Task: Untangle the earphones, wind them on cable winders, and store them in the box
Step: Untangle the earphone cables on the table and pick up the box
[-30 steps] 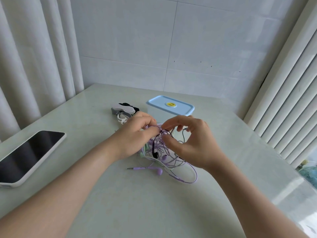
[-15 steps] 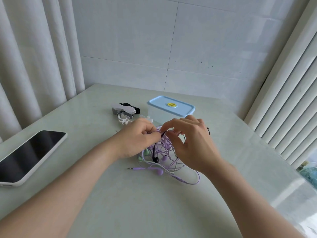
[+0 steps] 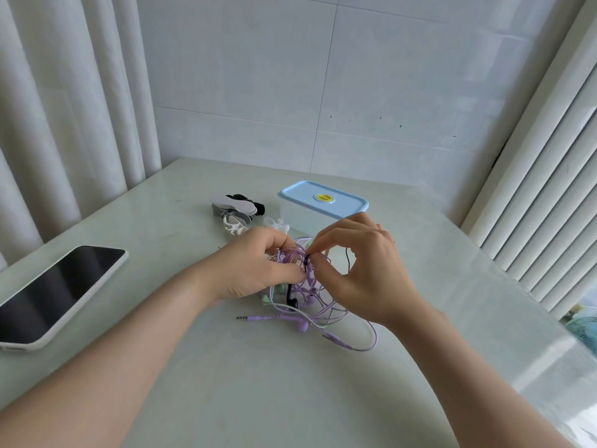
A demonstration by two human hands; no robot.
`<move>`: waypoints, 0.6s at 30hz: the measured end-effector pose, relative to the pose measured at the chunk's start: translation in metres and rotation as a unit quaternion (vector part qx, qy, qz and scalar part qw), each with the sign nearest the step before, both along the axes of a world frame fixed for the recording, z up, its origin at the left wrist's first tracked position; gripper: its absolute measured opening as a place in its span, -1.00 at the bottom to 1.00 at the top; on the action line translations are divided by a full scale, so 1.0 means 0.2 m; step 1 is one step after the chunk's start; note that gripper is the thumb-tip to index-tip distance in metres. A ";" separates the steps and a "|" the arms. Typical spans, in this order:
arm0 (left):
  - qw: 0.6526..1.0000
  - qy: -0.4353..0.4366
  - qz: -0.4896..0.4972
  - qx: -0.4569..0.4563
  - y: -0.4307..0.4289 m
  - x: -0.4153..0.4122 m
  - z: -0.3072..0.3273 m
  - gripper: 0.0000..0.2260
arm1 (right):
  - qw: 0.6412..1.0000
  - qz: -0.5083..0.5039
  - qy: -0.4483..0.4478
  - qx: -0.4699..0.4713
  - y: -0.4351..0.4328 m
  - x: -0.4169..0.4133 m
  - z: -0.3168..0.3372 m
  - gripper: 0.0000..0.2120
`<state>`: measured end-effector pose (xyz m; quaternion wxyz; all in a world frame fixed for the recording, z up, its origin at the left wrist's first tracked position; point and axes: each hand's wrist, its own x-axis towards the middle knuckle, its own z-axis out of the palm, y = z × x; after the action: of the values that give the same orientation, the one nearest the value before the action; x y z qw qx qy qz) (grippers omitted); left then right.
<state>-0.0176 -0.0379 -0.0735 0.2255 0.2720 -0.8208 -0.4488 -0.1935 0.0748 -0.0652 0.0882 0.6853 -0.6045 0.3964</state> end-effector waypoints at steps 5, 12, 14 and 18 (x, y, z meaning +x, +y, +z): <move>0.999 0.021 -0.026 0.021 0.01 0.00 0.02 -0.78 | 0.968 0.047 -0.246 0.029 0.01 0.04 0.03 -0.82; 0.999 0.029 0.018 -0.041 0.03 -0.05 0.00 -0.89 | 0.876 0.054 -0.475 0.063 -0.04 0.06 -0.01 -0.86; 0.997 0.040 0.018 -0.065 0.03 -0.07 -0.02 -0.91 | 0.876 0.058 -0.475 0.051 -0.04 0.05 -0.01 -0.88; 0.999 0.038 0.009 -0.036 0.01 -0.07 -0.04 -0.75 | 0.987 0.013 -0.158 -0.009 -0.03 -0.03 -0.02 -0.77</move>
<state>-0.0317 -0.0362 -0.0816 0.2699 0.2538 -0.8250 -0.4267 -0.2003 0.0686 -0.0697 -0.0077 0.6206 -0.5988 0.5062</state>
